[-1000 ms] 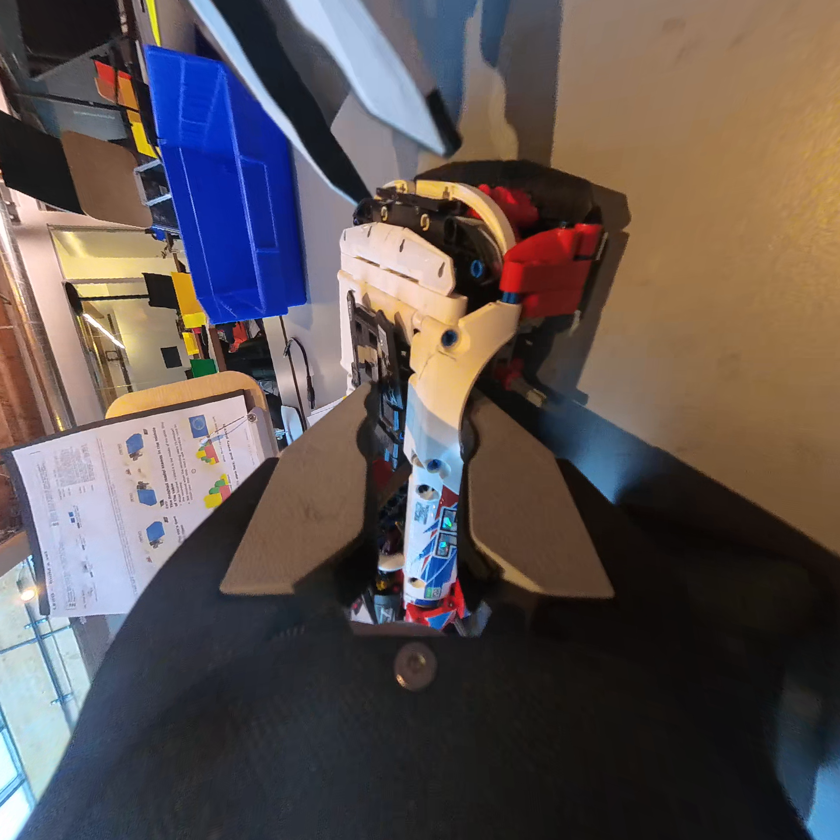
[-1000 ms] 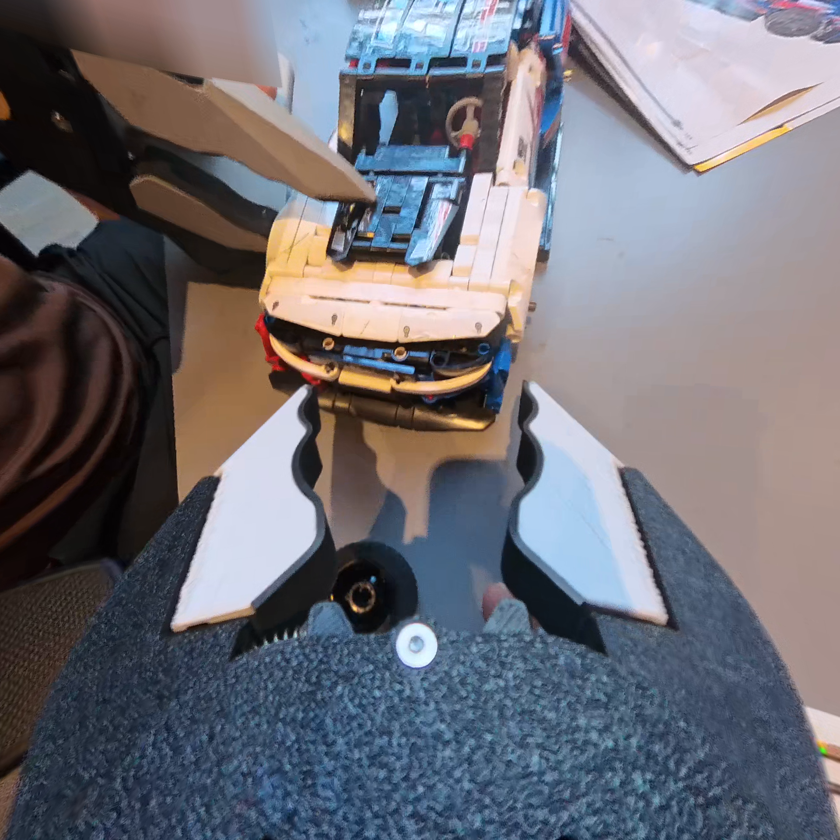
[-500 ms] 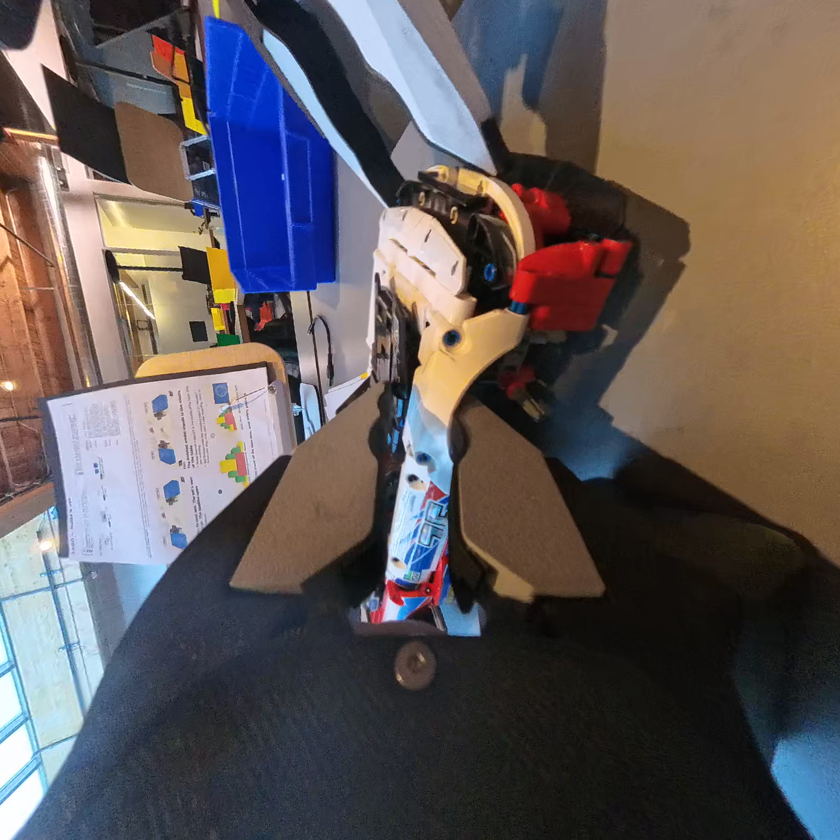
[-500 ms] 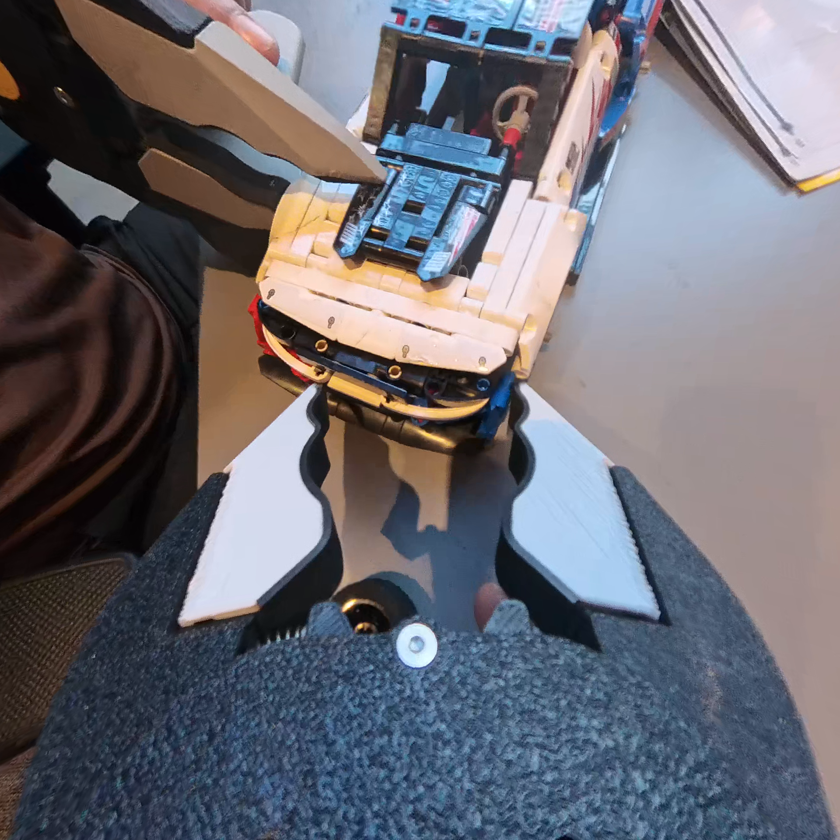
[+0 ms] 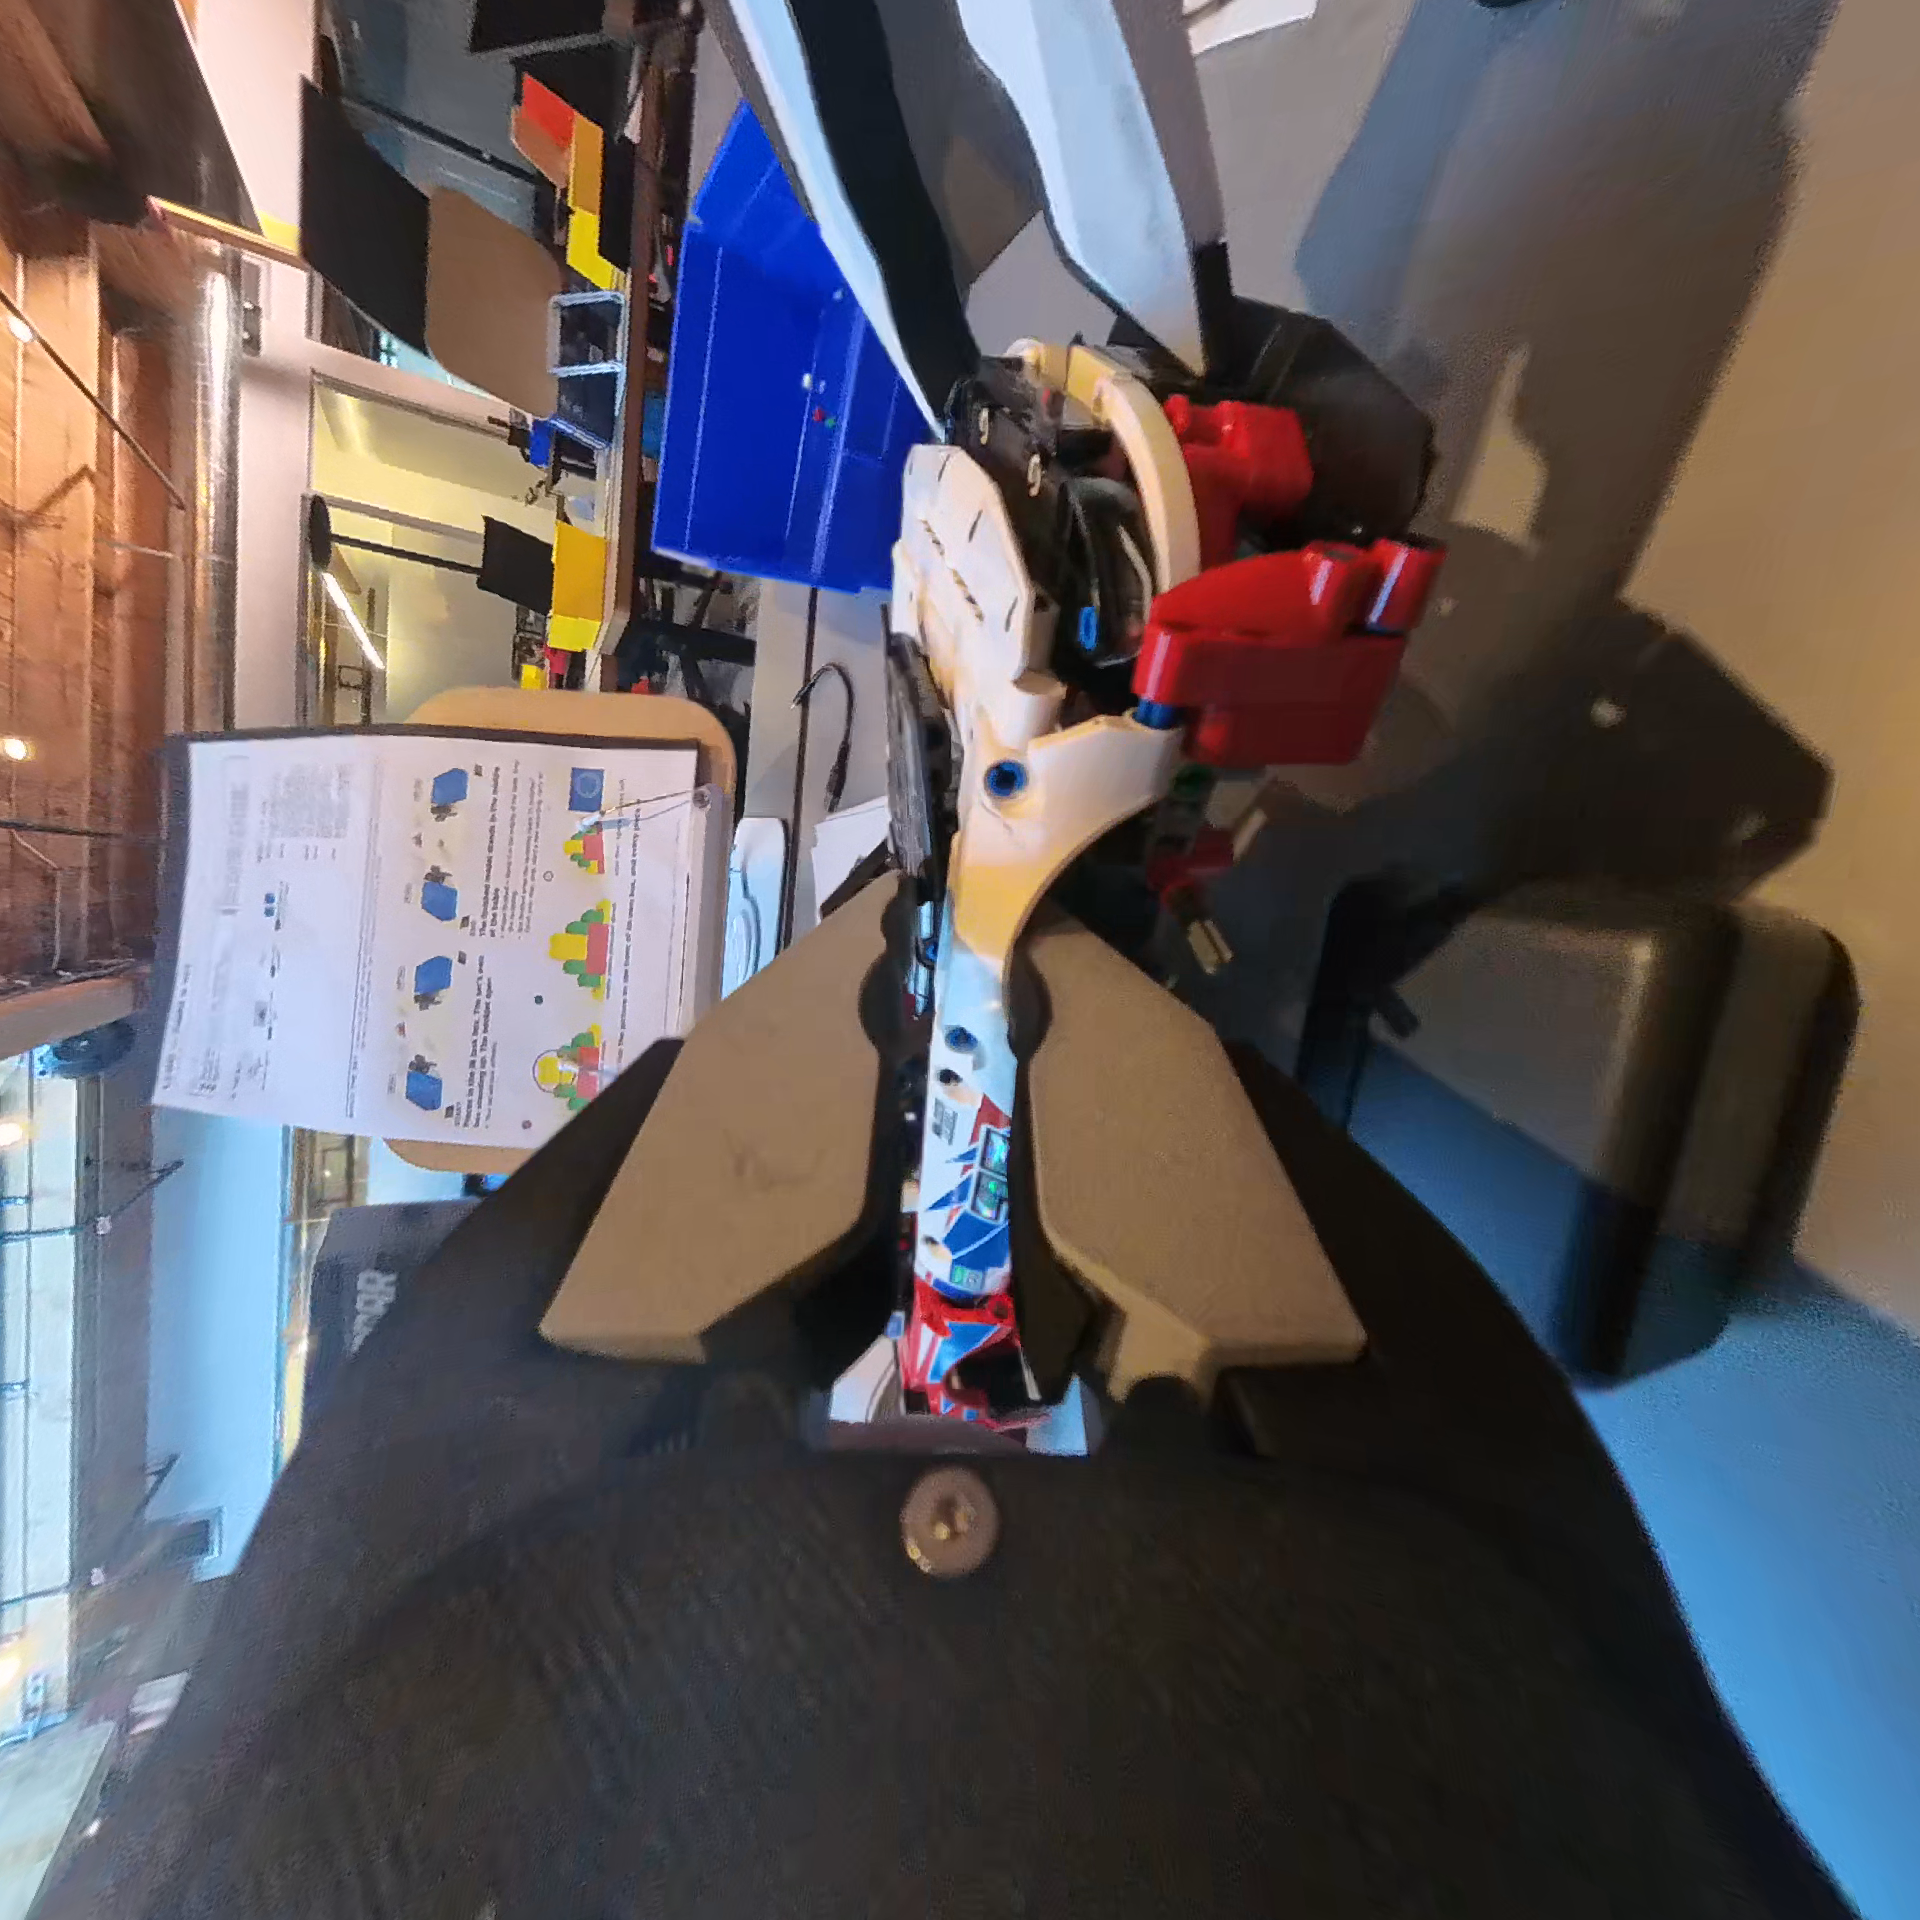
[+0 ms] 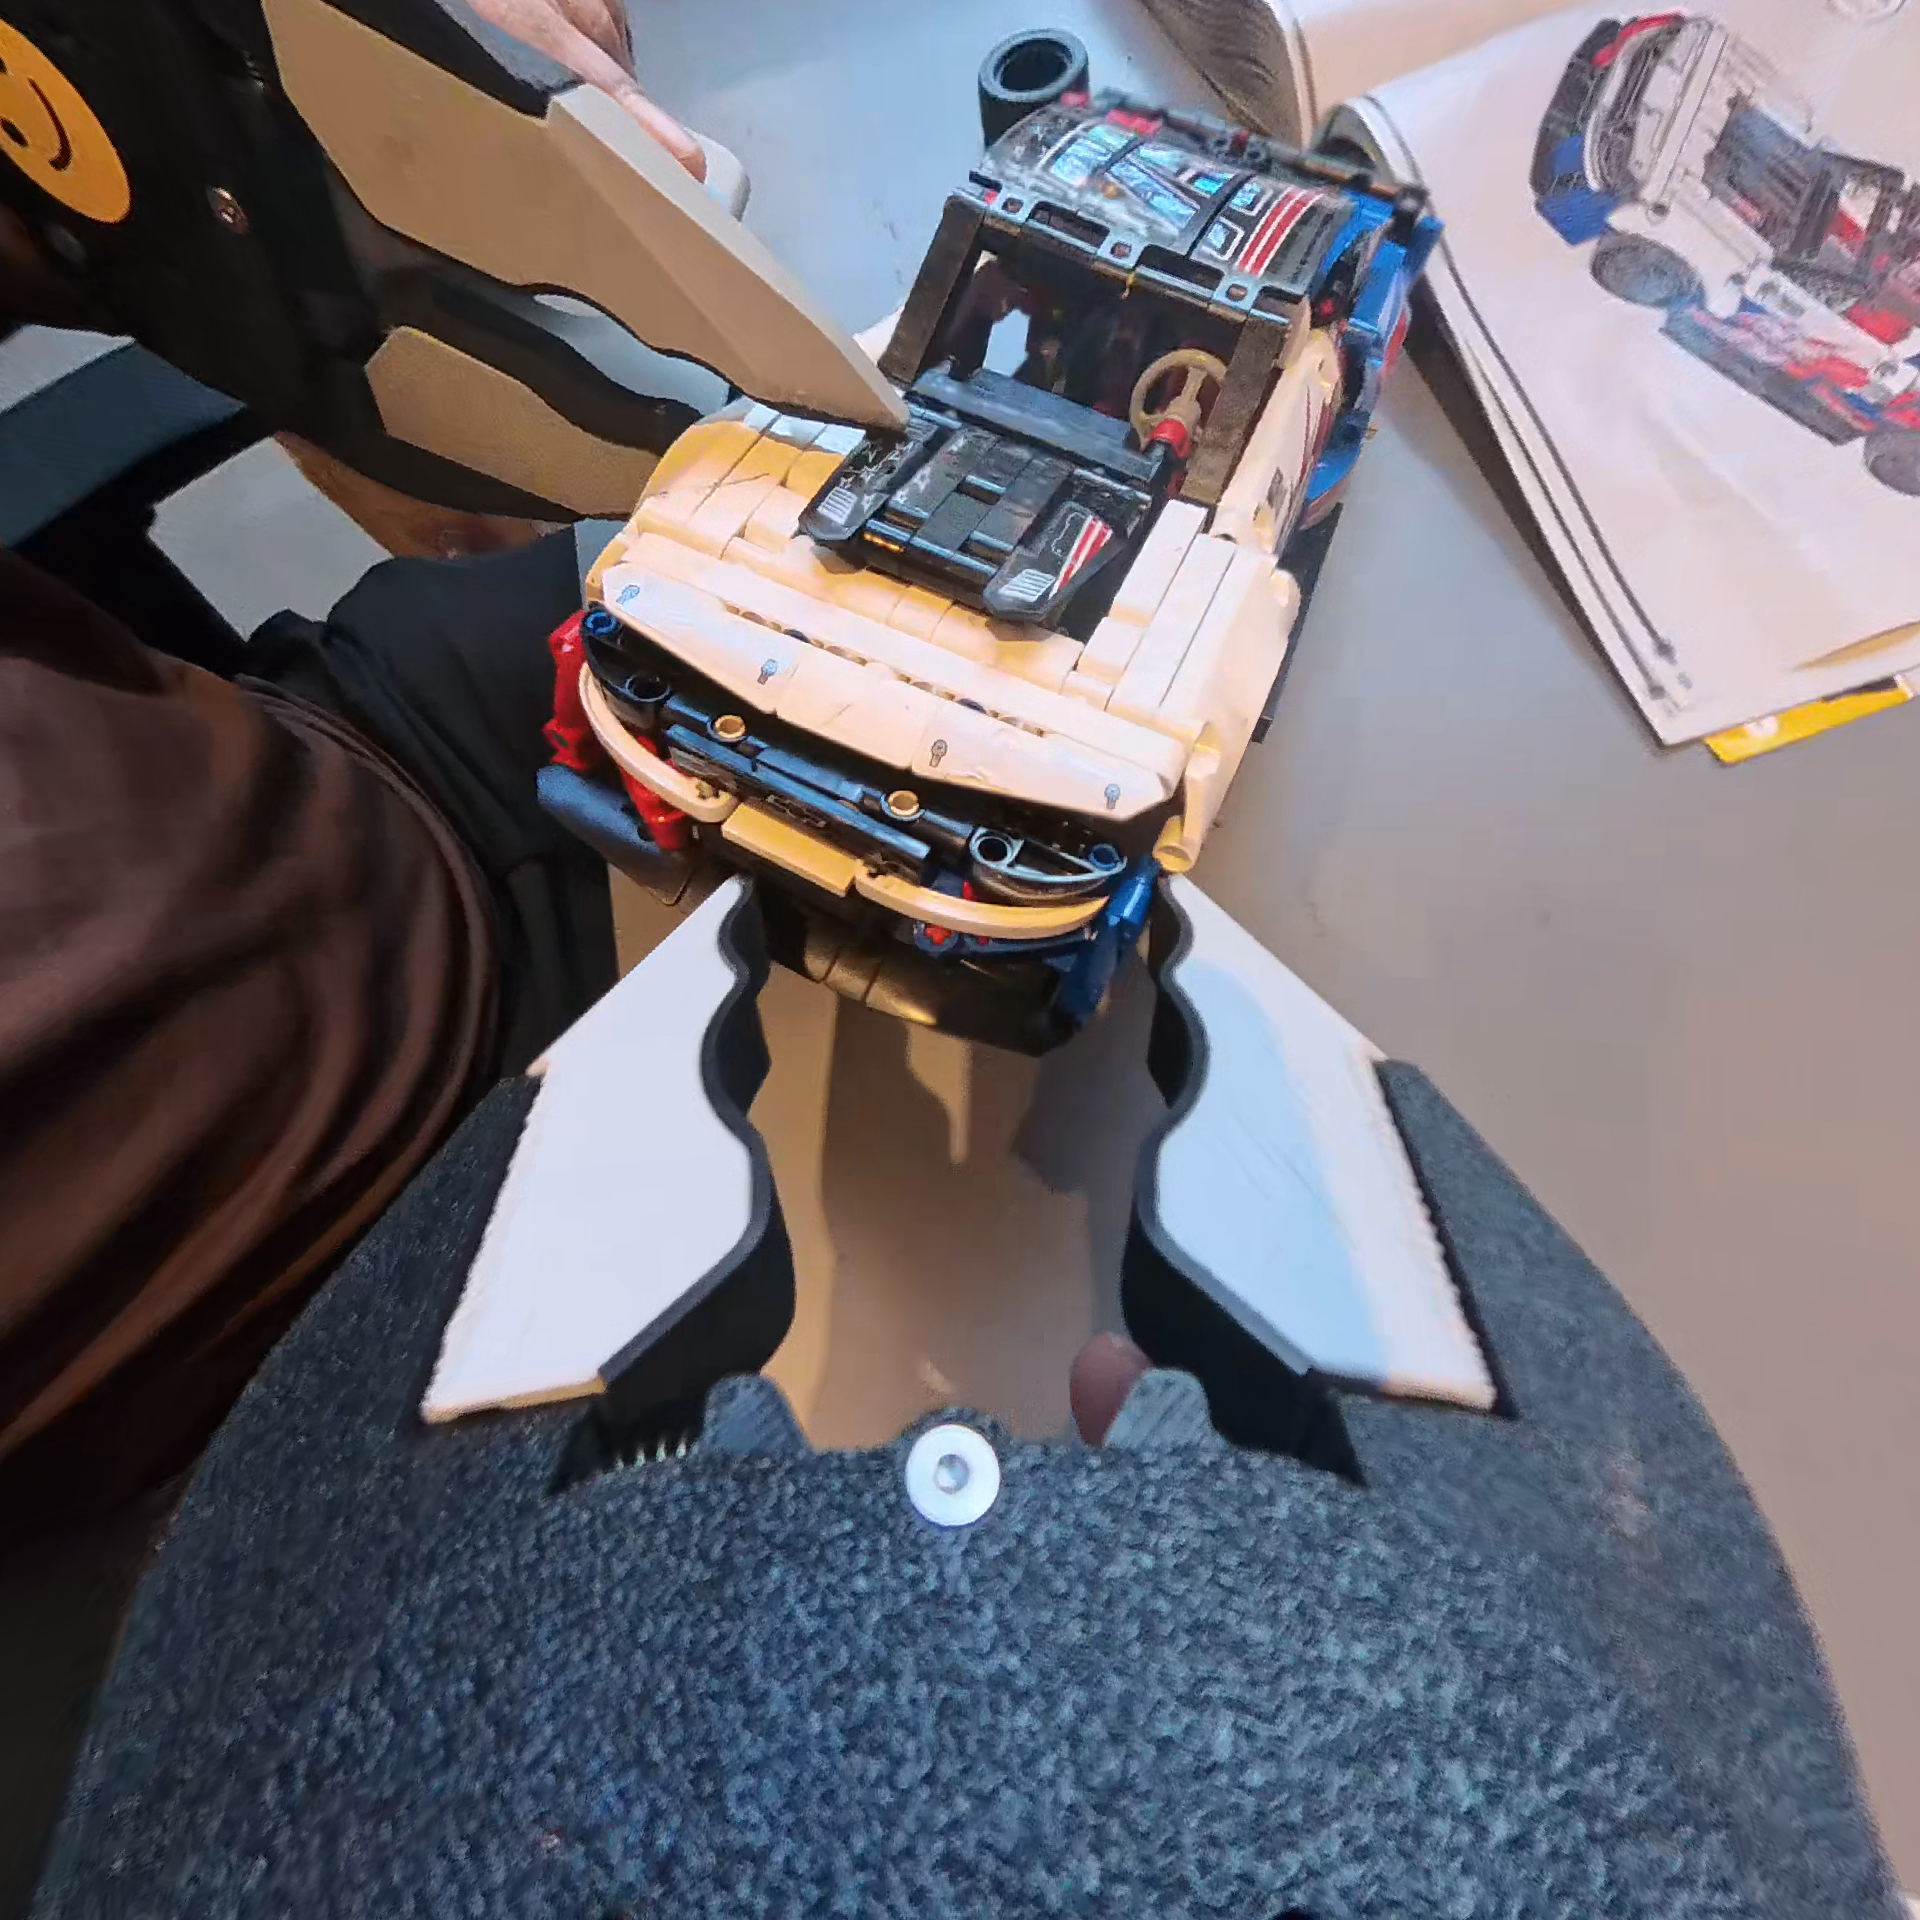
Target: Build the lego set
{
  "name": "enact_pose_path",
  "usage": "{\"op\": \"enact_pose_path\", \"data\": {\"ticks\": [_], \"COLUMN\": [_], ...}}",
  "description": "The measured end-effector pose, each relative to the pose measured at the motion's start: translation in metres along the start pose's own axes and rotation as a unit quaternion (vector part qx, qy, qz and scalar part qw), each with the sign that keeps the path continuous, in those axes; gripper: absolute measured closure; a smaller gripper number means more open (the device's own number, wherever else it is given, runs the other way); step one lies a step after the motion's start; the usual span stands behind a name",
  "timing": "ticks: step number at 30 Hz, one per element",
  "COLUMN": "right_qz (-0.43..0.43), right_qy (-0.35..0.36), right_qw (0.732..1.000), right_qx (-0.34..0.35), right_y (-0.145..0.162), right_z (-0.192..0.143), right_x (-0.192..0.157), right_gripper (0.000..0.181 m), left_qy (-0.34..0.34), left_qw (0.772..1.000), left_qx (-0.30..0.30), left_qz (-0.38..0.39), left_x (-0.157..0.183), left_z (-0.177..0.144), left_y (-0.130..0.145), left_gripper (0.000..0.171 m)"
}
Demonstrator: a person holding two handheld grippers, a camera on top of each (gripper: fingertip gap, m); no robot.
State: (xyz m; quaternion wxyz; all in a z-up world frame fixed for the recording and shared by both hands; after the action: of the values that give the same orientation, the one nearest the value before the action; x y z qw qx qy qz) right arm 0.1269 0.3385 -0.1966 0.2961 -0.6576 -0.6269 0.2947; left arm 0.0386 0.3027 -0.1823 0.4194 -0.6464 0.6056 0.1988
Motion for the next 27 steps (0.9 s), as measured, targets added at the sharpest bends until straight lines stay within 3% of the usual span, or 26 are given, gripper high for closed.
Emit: {"op": "enact_pose_path", "data": {"ticks": [11, 20, 23, 27], "right_qz": [-0.033, -0.021, -0.011, -0.014], "right_qy": [0.037, 0.021, 0.024, 0.025], "right_qw": [0.999, 1.0, 1.0, 0.999], "right_qx": [0.0, -0.001, 0.006, 0.018], "right_y": [-0.034, -0.007, -0.005, -0.005], "right_z": [0.015, 0.038, 0.037, 0.036], "right_x": [-0.049, -0.062, -0.059, -0.065], "right_gripper": [0.11, 0.108, 0.108, 0.099], "left_qy": [-0.037, -0.077, -0.068, -0.003], "left_qw": [0.999, 0.996, 0.996, 0.987], "left_qx": [-0.012, -0.041, -0.023, 0.041], "left_qz": [-0.01, -0.015, -0.054, -0.157], "left_x": [0.022, 0.048, 0.046, 0.046], "left_z": [-0.049, -0.052, -0.059, -0.082], "left_y": [0.029, 0.026, 0.025, 0.035], "left_gripper": [0.158, 0.161, 0.144, 0.113]}}
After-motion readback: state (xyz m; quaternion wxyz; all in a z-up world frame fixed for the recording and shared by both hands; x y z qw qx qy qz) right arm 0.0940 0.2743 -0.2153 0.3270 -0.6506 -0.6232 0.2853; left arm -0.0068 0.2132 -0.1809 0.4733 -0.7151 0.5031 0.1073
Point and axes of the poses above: each gripper's, where its closed fingertips meet, z out along the fingers, y out of its underside, x = y × z across the jaws, the point moved 2 cm from there along -z, back along the fingers, and after that the axes turned 13 degrees about y, right-handed, at the moved point
